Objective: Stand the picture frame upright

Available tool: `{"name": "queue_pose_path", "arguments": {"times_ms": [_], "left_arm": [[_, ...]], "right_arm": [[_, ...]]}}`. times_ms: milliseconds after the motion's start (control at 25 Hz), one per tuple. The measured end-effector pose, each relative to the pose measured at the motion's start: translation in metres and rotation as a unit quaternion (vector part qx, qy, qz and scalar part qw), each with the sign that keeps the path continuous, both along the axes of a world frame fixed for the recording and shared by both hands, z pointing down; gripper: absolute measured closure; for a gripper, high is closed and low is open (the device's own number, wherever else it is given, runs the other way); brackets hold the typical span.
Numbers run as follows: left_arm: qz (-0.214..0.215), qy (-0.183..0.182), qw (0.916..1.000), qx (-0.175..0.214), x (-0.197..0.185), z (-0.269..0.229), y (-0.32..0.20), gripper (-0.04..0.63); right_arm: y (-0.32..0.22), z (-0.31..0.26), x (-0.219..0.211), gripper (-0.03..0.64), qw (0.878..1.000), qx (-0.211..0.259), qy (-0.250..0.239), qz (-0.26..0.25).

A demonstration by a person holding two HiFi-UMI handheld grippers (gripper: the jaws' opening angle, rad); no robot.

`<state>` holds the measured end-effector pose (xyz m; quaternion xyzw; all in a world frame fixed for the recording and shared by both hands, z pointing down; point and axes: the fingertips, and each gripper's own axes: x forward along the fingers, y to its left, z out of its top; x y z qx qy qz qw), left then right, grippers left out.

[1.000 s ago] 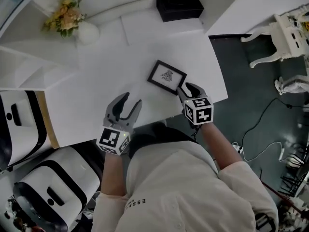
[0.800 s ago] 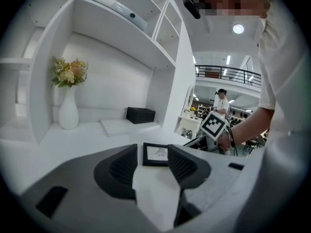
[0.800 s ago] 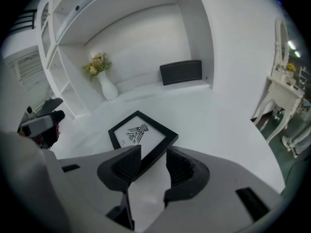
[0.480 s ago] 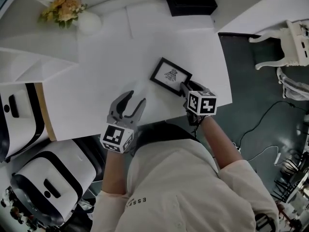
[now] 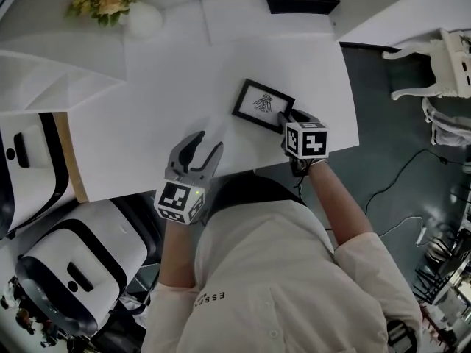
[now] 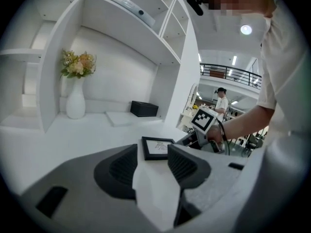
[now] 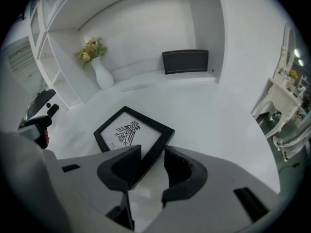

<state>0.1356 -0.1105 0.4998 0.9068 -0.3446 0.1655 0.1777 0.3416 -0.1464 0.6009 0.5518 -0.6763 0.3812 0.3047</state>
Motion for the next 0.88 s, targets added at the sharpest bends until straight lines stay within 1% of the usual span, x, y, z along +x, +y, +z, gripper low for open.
{"name": "queue_pose_path", "arguments": {"times_ms": [160, 360, 600, 880], "left_arm": [[0.002, -0.005, 1.0000, -0.008, -0.010, 0.002, 0.014, 0.417], [-0.002, -0.011, 0.9998, -0.016, -0.026, 0.002, 0.033, 0.417], [-0.017, -0.015, 0.9995, -0.022, -0.042, 0.004, 0.055, 0.417], [-0.027, -0.016, 0.9989, -0.035, -0.054, 0.012, 0.084, 0.417]], "right_arm": [[0.006, -0.002, -0.013, 0.456, 1.000, 0.003, 0.006, -0.012], [0.016, -0.001, -0.035, 0.456, 0.999, 0.002, 0.012, -0.046], [0.032, -0.001, -0.056, 0.457, 0.997, 0.001, 0.012, -0.079], [0.058, -0.001, -0.083, 0.457, 0.991, 0.003, 0.008, -0.133]]}}
